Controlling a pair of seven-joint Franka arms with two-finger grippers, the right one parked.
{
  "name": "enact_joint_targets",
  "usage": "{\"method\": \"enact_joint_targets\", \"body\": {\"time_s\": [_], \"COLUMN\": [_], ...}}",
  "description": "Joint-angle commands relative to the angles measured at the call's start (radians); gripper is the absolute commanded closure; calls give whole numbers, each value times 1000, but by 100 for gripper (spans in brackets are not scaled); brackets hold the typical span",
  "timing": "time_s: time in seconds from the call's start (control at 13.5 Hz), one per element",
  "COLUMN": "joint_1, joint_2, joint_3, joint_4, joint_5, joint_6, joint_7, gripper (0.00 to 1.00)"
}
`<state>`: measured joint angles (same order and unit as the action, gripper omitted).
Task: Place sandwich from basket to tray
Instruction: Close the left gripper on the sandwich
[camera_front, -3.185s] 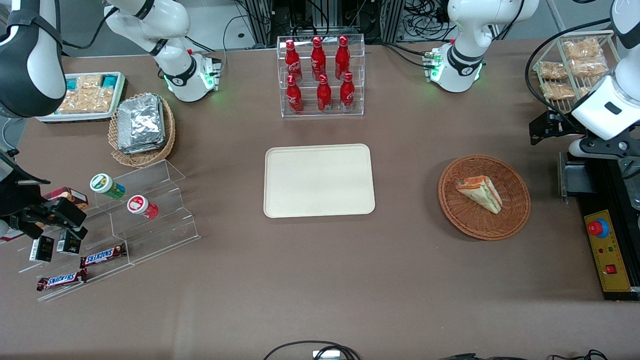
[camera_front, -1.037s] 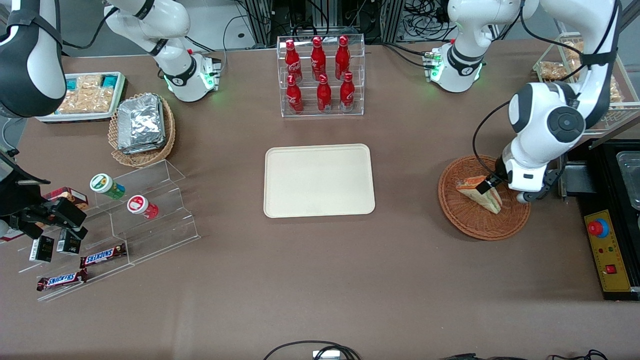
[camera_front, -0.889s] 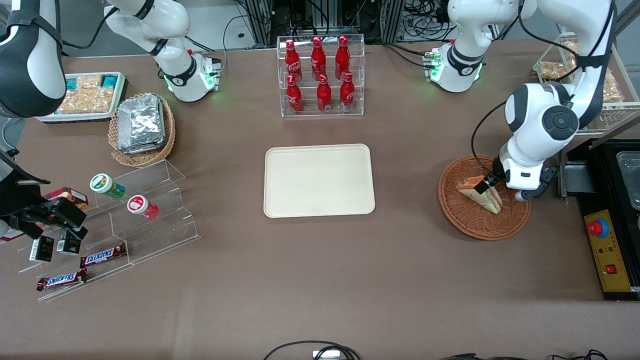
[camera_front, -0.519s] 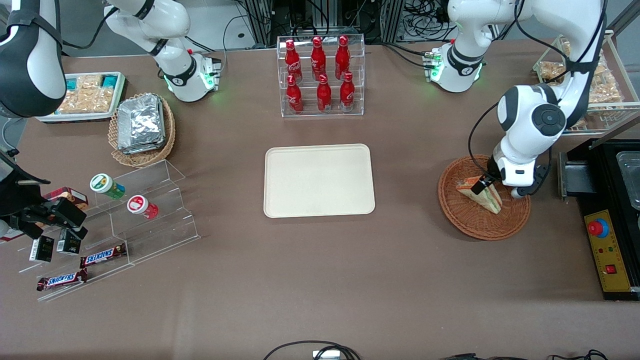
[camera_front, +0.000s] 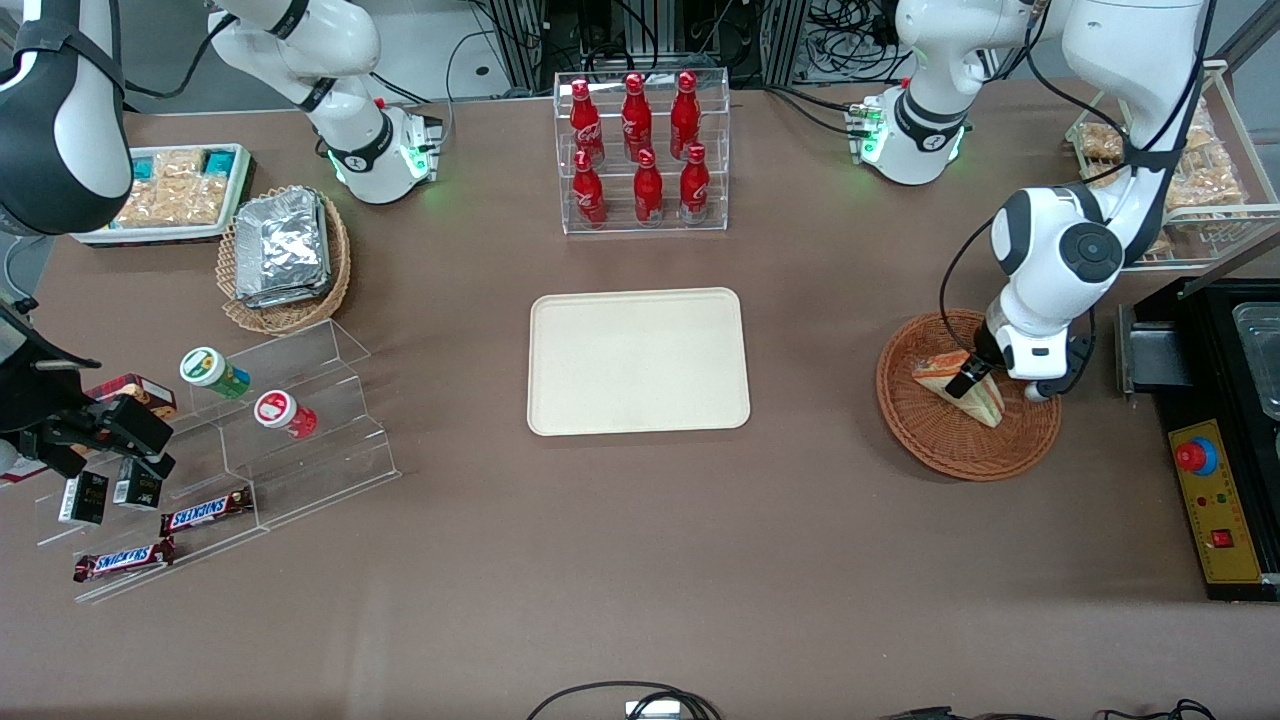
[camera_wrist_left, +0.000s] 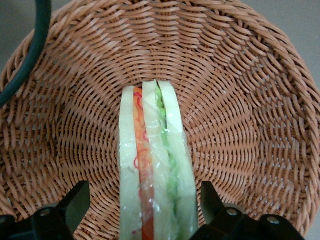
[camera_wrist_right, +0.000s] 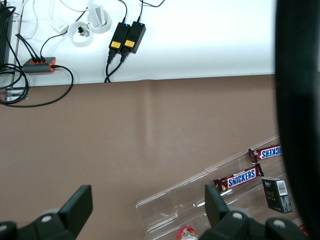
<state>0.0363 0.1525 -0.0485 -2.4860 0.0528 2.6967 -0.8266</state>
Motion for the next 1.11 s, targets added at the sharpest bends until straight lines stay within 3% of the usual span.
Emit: {"method": "enact_joint_targets", "body": {"time_s": [0.0, 0.07, 0.15, 0.37, 0.74, 1.04], "joint_1": [2, 2, 1, 2, 0, -1], "joint_2": [-1, 5, 12, 13, -4, -86], "joint_3": [-2, -2, -2, -2, -2, -5], "joint_4": [-7, -4, -1, 2, 18, 139], "joint_5": [4, 2, 2, 2, 5, 9], "joint_6": [23, 23, 23, 25, 6, -284], "joint_7": [-20, -38, -64, -75, -57, 76], "gripper": [29, 33, 45, 100, 100, 100]}}
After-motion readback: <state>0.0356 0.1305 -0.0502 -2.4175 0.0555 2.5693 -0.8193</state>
